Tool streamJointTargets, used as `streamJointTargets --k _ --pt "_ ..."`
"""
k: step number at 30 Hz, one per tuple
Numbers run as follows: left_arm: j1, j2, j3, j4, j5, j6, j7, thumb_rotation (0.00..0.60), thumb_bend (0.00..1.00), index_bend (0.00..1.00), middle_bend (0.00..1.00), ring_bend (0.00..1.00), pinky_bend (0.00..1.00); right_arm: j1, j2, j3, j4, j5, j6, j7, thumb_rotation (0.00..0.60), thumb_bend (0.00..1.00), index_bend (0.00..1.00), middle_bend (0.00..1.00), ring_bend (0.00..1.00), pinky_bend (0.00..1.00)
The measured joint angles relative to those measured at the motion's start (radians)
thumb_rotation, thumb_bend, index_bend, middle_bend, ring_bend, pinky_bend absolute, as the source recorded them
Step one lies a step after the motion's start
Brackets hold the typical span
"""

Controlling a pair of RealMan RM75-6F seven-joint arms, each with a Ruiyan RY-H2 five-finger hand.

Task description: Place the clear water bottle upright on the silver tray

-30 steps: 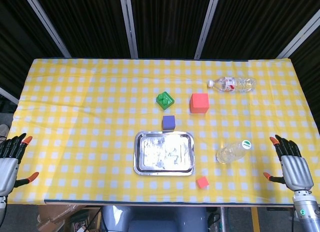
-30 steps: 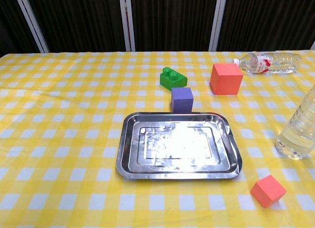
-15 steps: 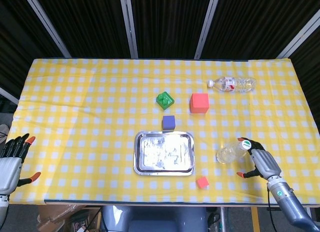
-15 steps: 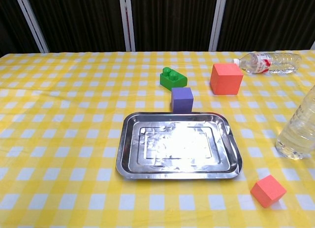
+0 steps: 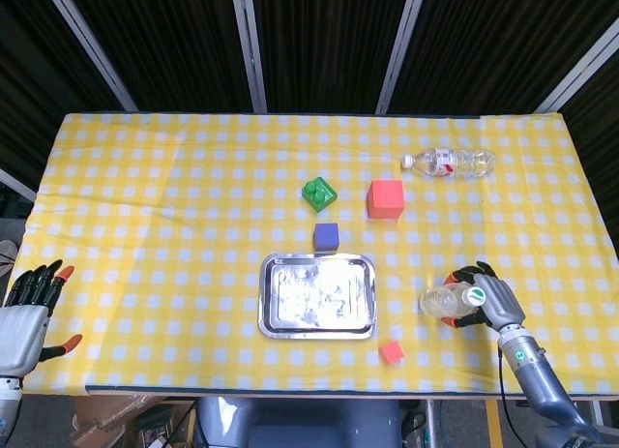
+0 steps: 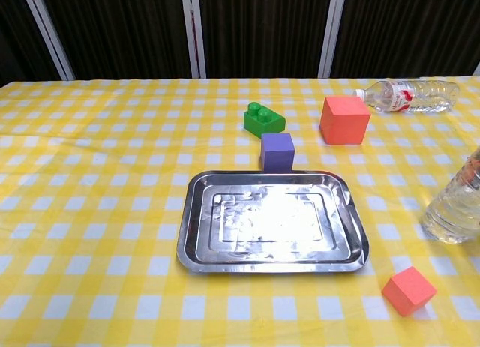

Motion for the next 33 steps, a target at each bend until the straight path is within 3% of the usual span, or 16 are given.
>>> streamJointTargets --k 5,12,18,22,26,33 --pt "-0.003 -0.005 0.002 -0.003 -0.004 -0.009 0.013 0.6 0.14 0.01 0.0 0.0 0.0 -0.009 0.0 0.008 -0.005 -0.014 0.024 0.028 0.6 0.19 0.7 0.58 0.3 0.0" --pt "-0.002 -0.008 0.004 -0.006 0.0 -0.006 0.017 0.6 0.14 0.01 0.0 0.0 0.0 -0.013 0.03 0.021 -0.047 -0.022 0.036 0.063 0.6 0.28 0.71 0.59 0.31 0.0" --pt "-0.001 -0.006 0.003 -0.009 0.005 -0.001 0.011 0.6 0.14 0.01 0.0 0.0 0.0 0.001 0.079 0.032 -0.152 -0.025 0.025 0.048 0.6 0.3 0.72 0.59 0.32 0.0" --pt "0.003 0.004 -0.001 -0.009 0.011 0.018 -0.021 0.6 0.14 0.01 0.0 0.0 0.0 0.032 0.102 0.044 -0.286 -0.009 0.003 -0.014 0.6 0.3 0.72 0.59 0.33 0.0" --pt "0.009 0.018 -0.005 -0.003 0.022 0.037 -0.063 0.6 0.14 0.01 0.0 0.0 0.0 0.078 0.101 0.05 -0.441 0.085 -0.015 -0.143 0.6 0.3 0.72 0.59 0.33 0.0" --pt "0.012 0.029 -0.003 0.003 0.034 0.043 -0.089 0.6 0.14 0.01 0.0 0.0 0.0 0.171 0.003 0.058 -0.532 0.278 0.007 -0.341 0.6 0.31 0.72 0.59 0.33 0.0"
